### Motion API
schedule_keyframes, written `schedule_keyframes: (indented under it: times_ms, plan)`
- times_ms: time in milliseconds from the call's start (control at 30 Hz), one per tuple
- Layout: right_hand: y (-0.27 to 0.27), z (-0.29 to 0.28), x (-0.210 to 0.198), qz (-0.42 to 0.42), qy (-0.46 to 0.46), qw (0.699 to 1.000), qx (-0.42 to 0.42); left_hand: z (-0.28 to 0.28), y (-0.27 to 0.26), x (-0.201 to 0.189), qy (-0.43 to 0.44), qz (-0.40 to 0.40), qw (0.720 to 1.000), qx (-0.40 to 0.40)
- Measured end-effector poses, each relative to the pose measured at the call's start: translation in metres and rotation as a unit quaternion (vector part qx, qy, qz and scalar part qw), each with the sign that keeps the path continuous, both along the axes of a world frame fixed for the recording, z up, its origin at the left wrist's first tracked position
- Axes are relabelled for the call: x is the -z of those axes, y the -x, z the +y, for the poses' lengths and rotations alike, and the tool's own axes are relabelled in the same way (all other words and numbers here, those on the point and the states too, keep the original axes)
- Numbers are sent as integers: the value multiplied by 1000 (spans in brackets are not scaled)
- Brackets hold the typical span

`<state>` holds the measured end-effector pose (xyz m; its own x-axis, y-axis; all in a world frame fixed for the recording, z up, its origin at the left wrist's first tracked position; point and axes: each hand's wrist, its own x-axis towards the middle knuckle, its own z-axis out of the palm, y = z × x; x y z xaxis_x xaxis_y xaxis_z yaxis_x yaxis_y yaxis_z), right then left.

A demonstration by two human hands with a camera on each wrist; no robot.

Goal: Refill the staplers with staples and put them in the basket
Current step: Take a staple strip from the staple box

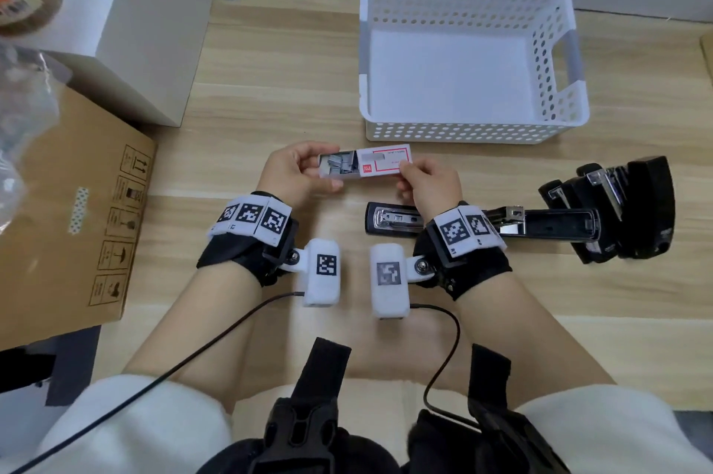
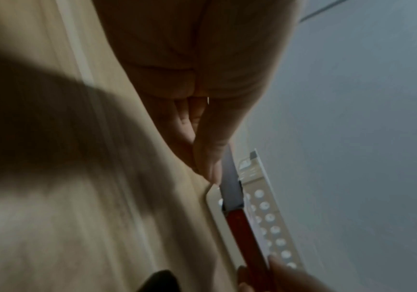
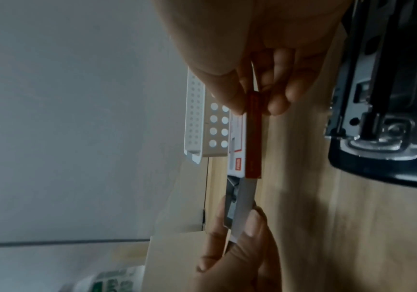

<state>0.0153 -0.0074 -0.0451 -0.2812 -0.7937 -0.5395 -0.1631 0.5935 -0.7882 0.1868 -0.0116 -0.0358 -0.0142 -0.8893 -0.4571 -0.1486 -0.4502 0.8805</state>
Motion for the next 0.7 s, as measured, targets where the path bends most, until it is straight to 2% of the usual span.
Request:
schedule_keyframes:
  times_ms: [167, 533, 700]
  plan:
    - [0, -5, 1, 119, -16, 990, -69, -14, -3, 26, -12, -58, 998, 33]
    - [-2, -17, 3, 155, -84, 979, -105, -19, -1, 34, 11, -178, 982, 63]
    - [-2, -20, 6, 210, -100, 962, -139, -20, 1, 31, 46, -263, 959, 94]
